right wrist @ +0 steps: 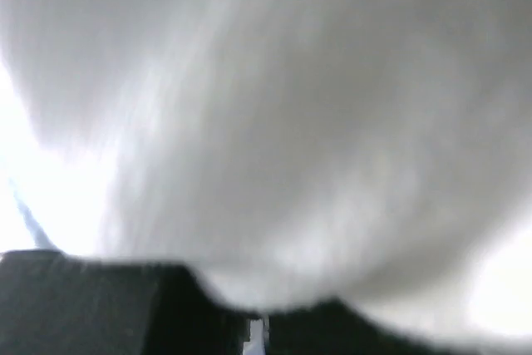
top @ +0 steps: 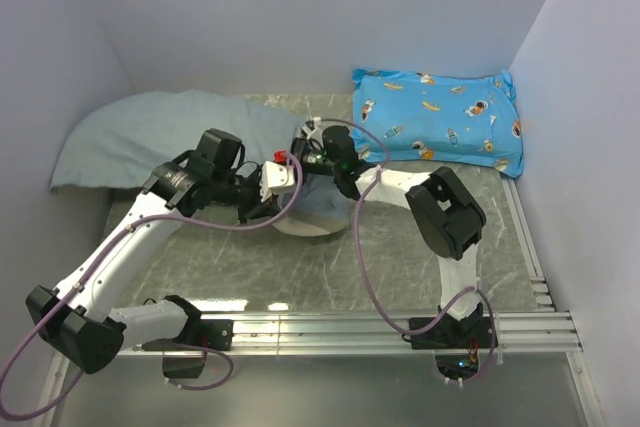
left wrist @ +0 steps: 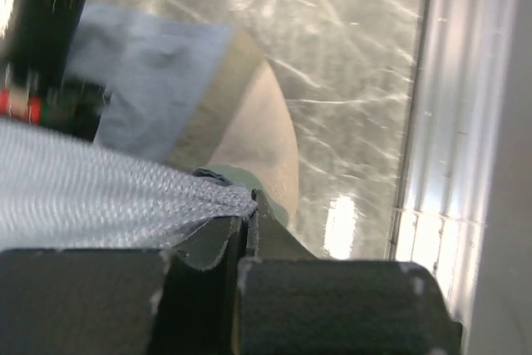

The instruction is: Put the pillow into the pillowcase

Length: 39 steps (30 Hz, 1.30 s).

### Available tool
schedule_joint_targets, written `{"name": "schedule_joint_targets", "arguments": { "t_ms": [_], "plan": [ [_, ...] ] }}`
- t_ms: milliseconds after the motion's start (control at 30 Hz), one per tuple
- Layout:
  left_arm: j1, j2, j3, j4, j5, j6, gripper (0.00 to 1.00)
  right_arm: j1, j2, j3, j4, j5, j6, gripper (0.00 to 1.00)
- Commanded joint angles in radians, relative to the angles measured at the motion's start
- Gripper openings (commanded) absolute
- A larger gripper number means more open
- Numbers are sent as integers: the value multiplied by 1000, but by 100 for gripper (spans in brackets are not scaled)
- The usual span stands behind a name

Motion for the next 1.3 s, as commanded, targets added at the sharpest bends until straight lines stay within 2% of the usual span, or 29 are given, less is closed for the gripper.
{"name": "schedule_joint_targets", "arguments": {
  "t_ms": [0,67,200,300,333,367,400,433,467,500,567,600,667,700,733,767,800,833,900,933,967,1033,1067,1133,1167,1233,1267],
  "plan": [
    [-62,46,104,-192,303,39,0,48,104,52,-22,183,-1,0],
    [-59,51,107,-214,282,48,0,60,146,21,-27,194,-3,0],
    [-24,-17,40,-159,246,31,0,78,157,-38,-55,217,-41,0],
    [10,-41,0,-172,223,45,0,97,174,-62,-99,186,-93,0],
    [18,-46,-5,-188,217,54,0,97,174,-43,-116,160,-122,3],
    [34,-44,-9,-217,211,81,0,95,165,-36,-162,99,-151,20],
    [39,-49,-18,-228,178,89,2,92,146,-25,-205,68,-226,28],
    [42,-60,-23,-229,145,86,9,86,97,7,-269,42,-280,35],
    [59,-66,-26,-228,122,80,12,83,62,14,-399,19,-338,43],
    [73,-73,-34,-244,104,97,14,77,22,9,-439,10,-450,46],
    [103,-93,-44,-255,88,126,20,71,-105,-15,-557,-9,-550,59],
    [111,-96,-55,-287,79,146,22,62,-140,-13,-620,-27,-654,59],
    [124,-107,-78,-321,56,204,25,42,-211,17,-798,-67,-748,60],
    [128,-112,-86,-329,41,212,27,31,-227,24,-847,-134,-843,60],
    [131,-122,-94,-340,27,221,32,5,-242,58,-915,-139,-897,60],
    [133,-126,-97,-335,22,206,37,-12,-245,78,-1061,-139,-953,59],
    [133,-130,-92,-323,25,182,42,-27,-248,89,-1110,-160,-1054,59],
    [133,-123,-78,-300,53,156,52,-76,-253,98,-1177,-150,-1086,59],
    [133,-95,-10,-259,76,52,64,-144,-257,69,-1182,-185,-1098,62],
    [133,-51,17,-166,68,-22,64,-176,-254,58,-1167,-173,-1074,63],
    [133,-20,93,-145,74,-114,64,-238,-247,55,-1126,-177,-1023,63],
    [119,76,168,-28,36,-195,67,-291,-211,67,-1036,-167,-948,63],
    [119,106,236,23,-41,-310,67,-332,-199,69,-992,-153,-864,63],
    [111,196,290,106,-130,-374,68,-354,-156,81,-844,-121,-790,63],
    [98,231,345,178,-243,-433,68,-359,-135,99,-816,-104,-728,63],
    [96,363,417,208,-339,-463,68,-354,-58,148,-678,-114,-657,62],
    [94,414,511,206,-379,-481,68,-347,-31,165,-650,-113,-585,62]
  ]
}}
